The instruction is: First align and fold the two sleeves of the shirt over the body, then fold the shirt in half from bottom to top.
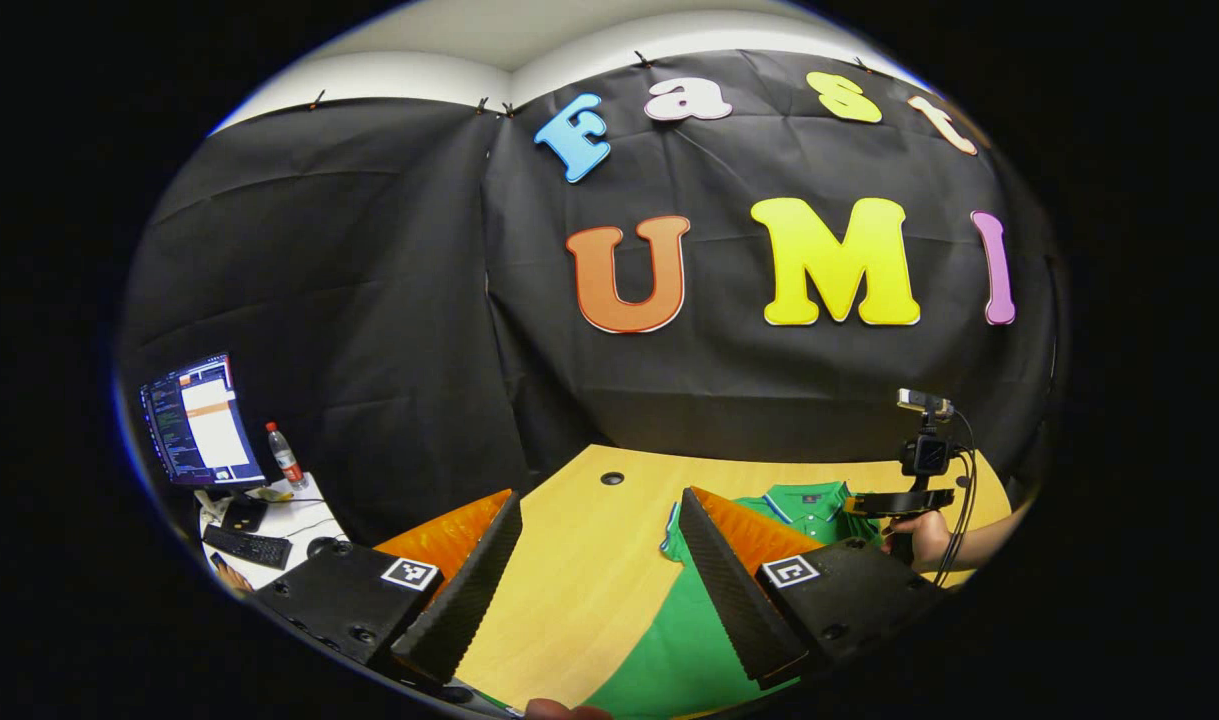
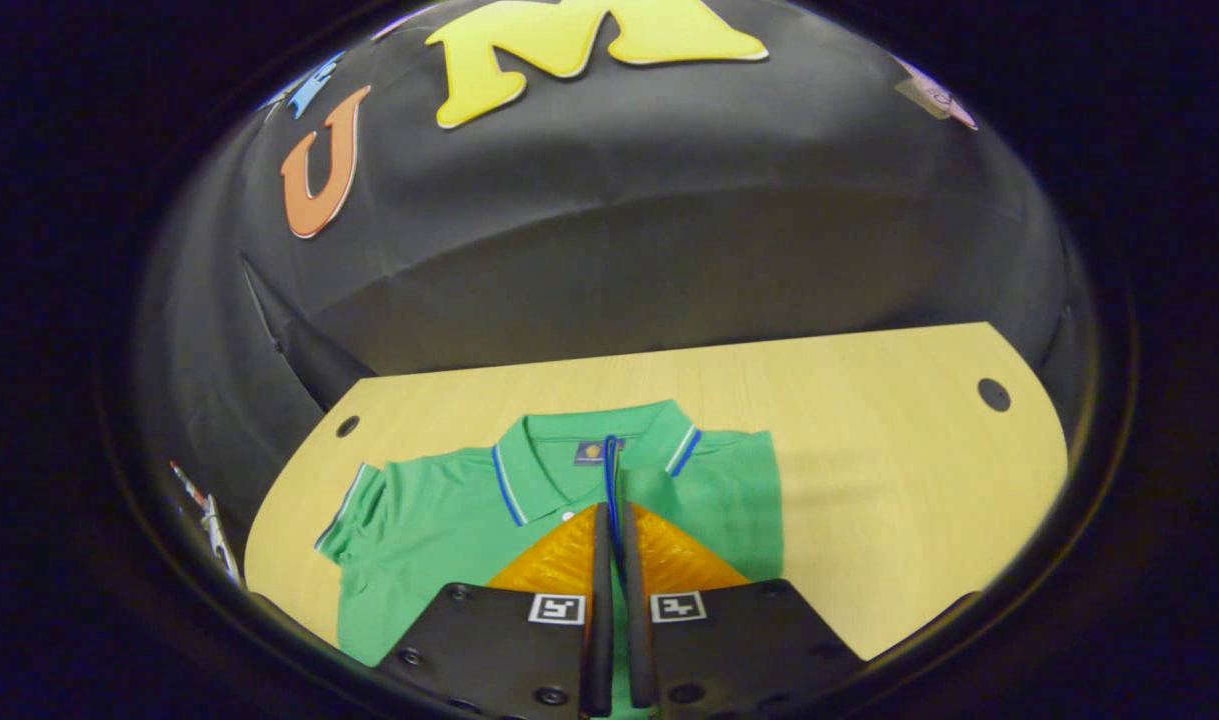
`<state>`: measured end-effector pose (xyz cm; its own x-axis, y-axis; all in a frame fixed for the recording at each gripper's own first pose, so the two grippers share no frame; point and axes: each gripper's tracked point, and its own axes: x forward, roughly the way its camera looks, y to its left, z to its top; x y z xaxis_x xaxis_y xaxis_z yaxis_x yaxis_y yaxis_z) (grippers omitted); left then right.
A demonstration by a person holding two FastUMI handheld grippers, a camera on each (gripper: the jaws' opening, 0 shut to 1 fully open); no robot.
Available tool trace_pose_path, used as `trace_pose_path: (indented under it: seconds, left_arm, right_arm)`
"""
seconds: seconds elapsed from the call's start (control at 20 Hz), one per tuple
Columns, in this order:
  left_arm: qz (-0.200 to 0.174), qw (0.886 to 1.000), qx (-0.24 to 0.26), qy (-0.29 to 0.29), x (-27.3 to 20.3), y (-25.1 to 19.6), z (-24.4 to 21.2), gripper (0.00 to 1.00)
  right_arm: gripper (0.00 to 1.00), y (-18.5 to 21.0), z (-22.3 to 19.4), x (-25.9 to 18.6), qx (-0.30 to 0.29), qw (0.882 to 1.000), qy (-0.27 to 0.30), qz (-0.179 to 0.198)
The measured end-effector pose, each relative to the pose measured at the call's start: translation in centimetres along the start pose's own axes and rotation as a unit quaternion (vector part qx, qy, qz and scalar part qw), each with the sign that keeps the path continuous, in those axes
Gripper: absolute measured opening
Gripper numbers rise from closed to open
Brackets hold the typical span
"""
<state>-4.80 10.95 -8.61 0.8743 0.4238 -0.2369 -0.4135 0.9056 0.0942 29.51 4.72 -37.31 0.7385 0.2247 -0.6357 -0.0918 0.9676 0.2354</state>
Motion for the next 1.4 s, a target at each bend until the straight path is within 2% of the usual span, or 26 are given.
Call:
trace_pose_path:
  seconds: [0.05, 0.1, 0.15, 0.35, 0.45, 0.6, 0.7, 0.75, 0.8, 0.85, 0.9, 1.05, 1.1, 1.2, 1.25, 1.4]
  left_arm:
    - [0.004, 1.000, 0.000, -0.001, -0.1, 0.6, 0.0, 1.00]
    - [0.007, 1.000, -0.002, -0.001, -0.2, 1.1, 0.0, 1.00]
    - [0.008, 1.000, -0.006, -0.002, -0.3, 1.4, 0.0, 1.00]
    - [0.010, 1.000, -0.025, -0.017, -0.4, 2.7, 0.2, 1.00]
    - [0.006, 0.999, -0.034, -0.028, -0.1, 3.3, 0.9, 1.00]
    - [-0.007, 0.999, -0.045, -0.031, 0.5, 3.5, 1.4, 1.00]
    - [-0.024, 0.998, -0.050, -0.033, 1.1, 3.6, 1.3, 1.00]
    - [-0.036, 0.997, -0.053, -0.036, 1.5, 3.5, 1.1, 1.00]
    - [-0.049, 0.997, -0.055, -0.038, 2.1, 3.3, 0.7, 1.00]
    - [-0.063, 0.996, -0.056, -0.037, 2.7, 2.9, 0.1, 1.00]
    - [-0.078, 0.995, -0.057, -0.034, 3.4, 2.4, -0.7, 1.00]
    - [-0.134, 0.989, -0.054, -0.021, 5.9, 0.5, -2.6, 1.00]
    - [-0.154, 0.987, -0.053, -0.019, 6.7, -0.4, -3.1, 1.00]
    - [-0.211, 0.976, -0.056, -0.017, 7.6, -2.8, -3.9, 1.00]
    - [-0.228, 0.972, -0.052, -0.014, 8.5, -3.9, -4.3, 1.00]
    - [-0.261, 0.964, -0.046, 0.003, 11.3, -6.6, -6.1, 1.00]
  right_arm:
    - [0.11, 0.5, 0.2, 0.1, -0.003, 1.000, -0.003, 0.002]
    - [0.24, 1.2, 0.5, -0.2, -0.007, 1.000, -0.008, 0.005]
    - [0.22, 1.6, 0.9, -0.5, -0.013, 1.000, -0.015, 0.006]
    - [0.75, 3.0, 2.7, -3.6, -0.068, 0.996, -0.052, 0.014]
    - [0.95, 3.7, 3.6, -5.9, -0.094, 0.993, -0.073, 0.020]
    - [0.98, 4.8, 4.2, -9.6, -0.103, 0.990, -0.093, 0.025]
    - [0.98, 5.8, 4.5, -12.5, -0.081, 0.991, -0.105, 0.029]
    - [0.93, 6.4, 4.5, -14.0, -0.074, 0.991, -0.107, 0.032]
    - [0.93, 6.7, 4.5, -15.6, -0.073, 0.991, -0.111, 0.034]
    - [0.98, 7.2, 4.6, -17.3, -0.080, 0.989, -0.118, 0.036]
    - [0.94, 7.5, 4.9, -19.1, -0.087, 0.987, -0.129, 0.036]
    - [0.93, 8.3, 5.8, -24.6, -0.102, 0.980, -0.169, 0.032]
    - [0.98, 8.3, 6.0, -26.1, -0.105, 0.978, -0.180, 0.029]
    - [0.98, 8.0, 6.0, -28.9, -0.116, 0.975, -0.191, 0.018]
    - [0.92, 7.7, 5.9, -30.0, -0.119, 0.974, -0.191, 0.013]
    - [0.93, 6.5, 6.1, -33.0, -0.125, 0.971, -0.203, -0.009]
